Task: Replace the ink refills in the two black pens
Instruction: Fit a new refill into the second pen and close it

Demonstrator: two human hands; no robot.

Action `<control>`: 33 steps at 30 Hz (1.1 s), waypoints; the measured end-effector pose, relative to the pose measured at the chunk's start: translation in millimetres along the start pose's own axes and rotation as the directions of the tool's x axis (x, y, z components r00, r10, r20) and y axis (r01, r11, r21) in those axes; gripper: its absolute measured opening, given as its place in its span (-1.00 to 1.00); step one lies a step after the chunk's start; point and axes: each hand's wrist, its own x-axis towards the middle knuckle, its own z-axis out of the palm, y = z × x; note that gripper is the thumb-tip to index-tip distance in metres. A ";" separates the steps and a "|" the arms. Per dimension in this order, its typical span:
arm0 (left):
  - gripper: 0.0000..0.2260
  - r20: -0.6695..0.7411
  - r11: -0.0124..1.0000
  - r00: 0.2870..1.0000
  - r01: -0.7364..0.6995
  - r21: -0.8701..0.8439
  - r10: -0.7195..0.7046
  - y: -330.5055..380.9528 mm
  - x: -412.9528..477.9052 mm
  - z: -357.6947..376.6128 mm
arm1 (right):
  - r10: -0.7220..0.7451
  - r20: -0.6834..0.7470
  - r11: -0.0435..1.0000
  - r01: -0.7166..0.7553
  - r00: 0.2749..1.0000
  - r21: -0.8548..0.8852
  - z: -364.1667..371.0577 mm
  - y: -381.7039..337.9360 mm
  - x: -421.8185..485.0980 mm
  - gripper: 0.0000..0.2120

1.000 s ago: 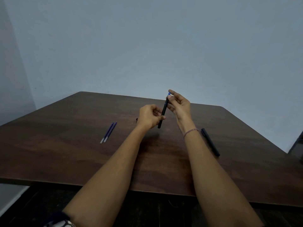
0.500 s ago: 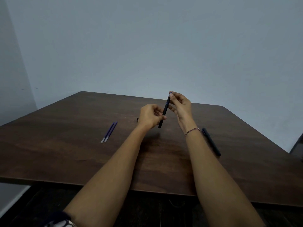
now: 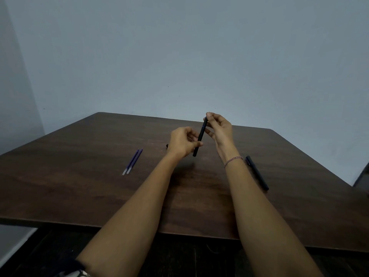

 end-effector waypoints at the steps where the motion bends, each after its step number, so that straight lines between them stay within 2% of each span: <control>1: -0.79 0.000 1.000 1.000 0.003 0.000 -0.003 0.1 0.0 0.1 | -0.002 0.005 1.000 0.002 1.000 -0.001 0.2 -0.2 -0.4 -0.89; 4: -0.79 -0.002 1.000 1.000 -0.001 0.006 0.001 0.5 0.2 0.2 | -0.008 0.026 1.000 0.009 1.000 -0.021 0.5 -0.3 -1.5 -0.81; 11: -0.78 -0.001 1.000 1.000 -0.017 0.002 0.017 0.0 -0.6 -0.7 | -0.002 0.005 1.000 0.002 1.000 -0.007 1.1 -1.8 -1.6 -0.95; 16: -0.76 -0.003 1.000 1.000 -0.007 -0.001 0.007 1.6 -0.8 -0.9 | 0.003 0.020 1.000 -0.003 1.000 -0.015 0.7 -0.7 -0.6 -0.79; 26: -0.79 0.003 1.000 1.000 -0.006 0.009 0.006 2.3 -1.7 -0.9 | -0.008 0.035 1.000 0.007 0.999 0.025 -0.1 0.8 0.6 -0.87; 33: -0.81 0.002 1.000 1.000 -0.008 -0.001 0.008 4.1 -3.9 -1.9 | 0.020 0.125 0.997 -0.028 0.992 0.067 0.6 0.7 -0.8 -0.76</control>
